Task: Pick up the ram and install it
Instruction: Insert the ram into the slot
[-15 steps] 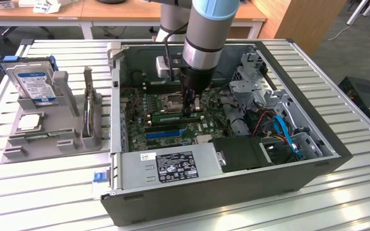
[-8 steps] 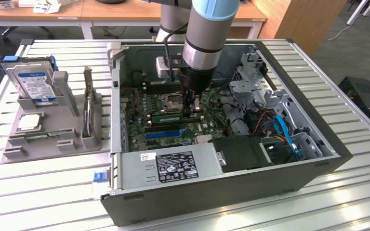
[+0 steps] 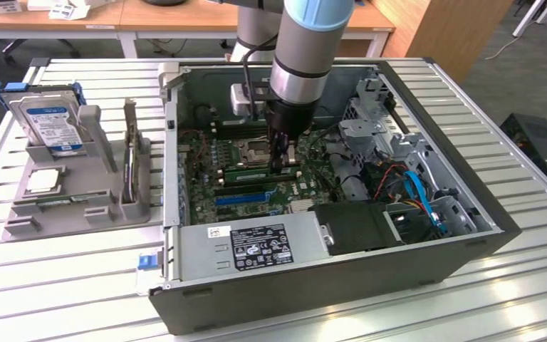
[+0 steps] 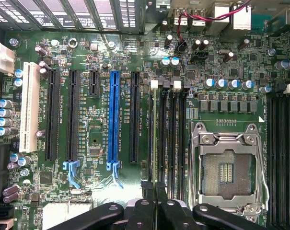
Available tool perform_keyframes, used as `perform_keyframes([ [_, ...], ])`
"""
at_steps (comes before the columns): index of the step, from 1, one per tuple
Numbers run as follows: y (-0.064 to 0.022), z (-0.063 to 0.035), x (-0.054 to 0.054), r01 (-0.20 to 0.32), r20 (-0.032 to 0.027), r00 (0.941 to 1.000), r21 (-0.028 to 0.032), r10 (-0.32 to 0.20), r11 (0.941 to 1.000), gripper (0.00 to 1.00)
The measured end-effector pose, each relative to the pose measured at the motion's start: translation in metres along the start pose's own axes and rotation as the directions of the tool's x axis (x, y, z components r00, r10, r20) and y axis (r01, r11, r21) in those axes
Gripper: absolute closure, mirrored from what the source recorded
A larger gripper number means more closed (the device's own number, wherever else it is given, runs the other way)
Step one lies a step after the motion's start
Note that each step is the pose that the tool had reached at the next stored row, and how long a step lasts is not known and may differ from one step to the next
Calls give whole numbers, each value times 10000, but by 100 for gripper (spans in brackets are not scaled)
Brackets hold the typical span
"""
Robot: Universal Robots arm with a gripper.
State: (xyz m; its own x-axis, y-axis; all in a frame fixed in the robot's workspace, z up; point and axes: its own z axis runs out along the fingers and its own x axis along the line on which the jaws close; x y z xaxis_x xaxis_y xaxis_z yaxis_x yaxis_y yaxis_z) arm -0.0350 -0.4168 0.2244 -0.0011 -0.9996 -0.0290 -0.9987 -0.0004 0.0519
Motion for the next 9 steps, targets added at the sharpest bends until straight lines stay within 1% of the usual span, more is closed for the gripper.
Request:
perform_keyframes([
  [9,-3,-6,1,-1,-7,10000,-7,1,10000,87],
])
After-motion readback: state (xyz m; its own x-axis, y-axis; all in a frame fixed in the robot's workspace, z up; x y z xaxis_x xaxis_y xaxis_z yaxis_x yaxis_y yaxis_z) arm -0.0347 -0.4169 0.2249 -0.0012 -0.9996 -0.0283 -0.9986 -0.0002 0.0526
